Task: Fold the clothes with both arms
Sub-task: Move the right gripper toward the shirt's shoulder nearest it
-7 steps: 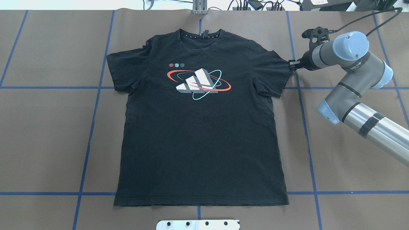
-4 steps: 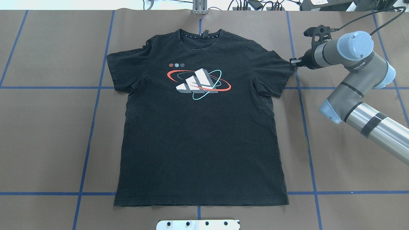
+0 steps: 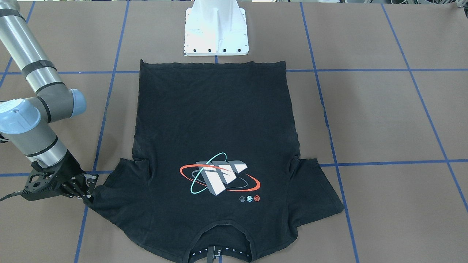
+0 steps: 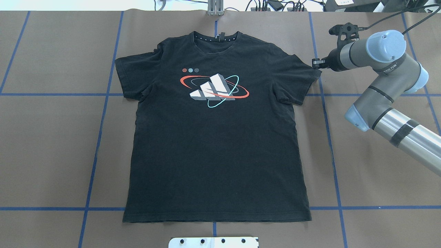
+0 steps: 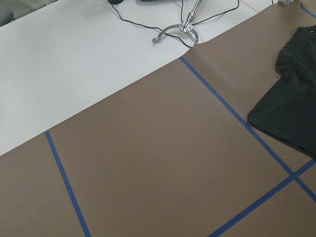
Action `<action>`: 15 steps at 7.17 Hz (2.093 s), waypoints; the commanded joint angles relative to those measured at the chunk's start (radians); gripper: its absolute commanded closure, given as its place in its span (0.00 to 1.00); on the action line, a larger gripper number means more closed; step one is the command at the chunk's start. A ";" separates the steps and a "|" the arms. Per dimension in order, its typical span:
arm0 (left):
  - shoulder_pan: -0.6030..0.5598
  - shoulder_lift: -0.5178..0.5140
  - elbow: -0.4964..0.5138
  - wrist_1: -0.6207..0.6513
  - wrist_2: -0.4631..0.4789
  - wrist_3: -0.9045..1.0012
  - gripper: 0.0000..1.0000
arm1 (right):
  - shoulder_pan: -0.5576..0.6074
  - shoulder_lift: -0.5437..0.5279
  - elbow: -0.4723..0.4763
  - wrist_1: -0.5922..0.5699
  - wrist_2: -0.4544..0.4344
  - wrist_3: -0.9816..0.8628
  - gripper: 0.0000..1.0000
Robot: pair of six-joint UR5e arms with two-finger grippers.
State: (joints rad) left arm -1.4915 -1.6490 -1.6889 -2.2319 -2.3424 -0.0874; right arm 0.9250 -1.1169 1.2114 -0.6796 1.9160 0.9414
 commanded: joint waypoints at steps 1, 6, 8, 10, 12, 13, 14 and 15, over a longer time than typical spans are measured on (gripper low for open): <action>-0.001 0.000 0.000 0.000 0.000 0.000 0.00 | 0.006 0.000 -0.010 0.018 0.032 0.008 0.40; 0.001 0.002 0.000 0.000 0.000 0.000 0.00 | 0.005 0.002 -0.112 0.117 0.032 0.008 0.47; 0.001 0.002 0.000 0.000 0.000 0.002 0.00 | 0.003 0.003 -0.115 0.117 0.032 0.008 0.53; -0.001 0.002 0.000 0.000 0.000 0.002 0.00 | 0.003 0.005 -0.115 0.117 0.031 0.008 0.65; -0.001 0.002 0.000 0.000 0.000 0.002 0.00 | 0.003 0.006 -0.113 0.115 0.031 0.008 1.00; 0.000 0.002 0.002 0.000 0.000 0.002 0.00 | 0.003 0.006 -0.110 0.117 0.032 0.008 1.00; 0.001 0.002 0.000 0.001 0.000 0.002 0.00 | 0.006 0.005 -0.101 0.118 0.032 0.010 1.00; -0.001 0.002 0.002 0.000 0.000 0.002 0.00 | 0.021 0.005 -0.060 0.112 0.037 0.010 1.00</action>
State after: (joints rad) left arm -1.4915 -1.6475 -1.6883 -2.2313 -2.3424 -0.0859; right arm 0.9335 -1.1116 1.1163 -0.5633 1.9490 0.9506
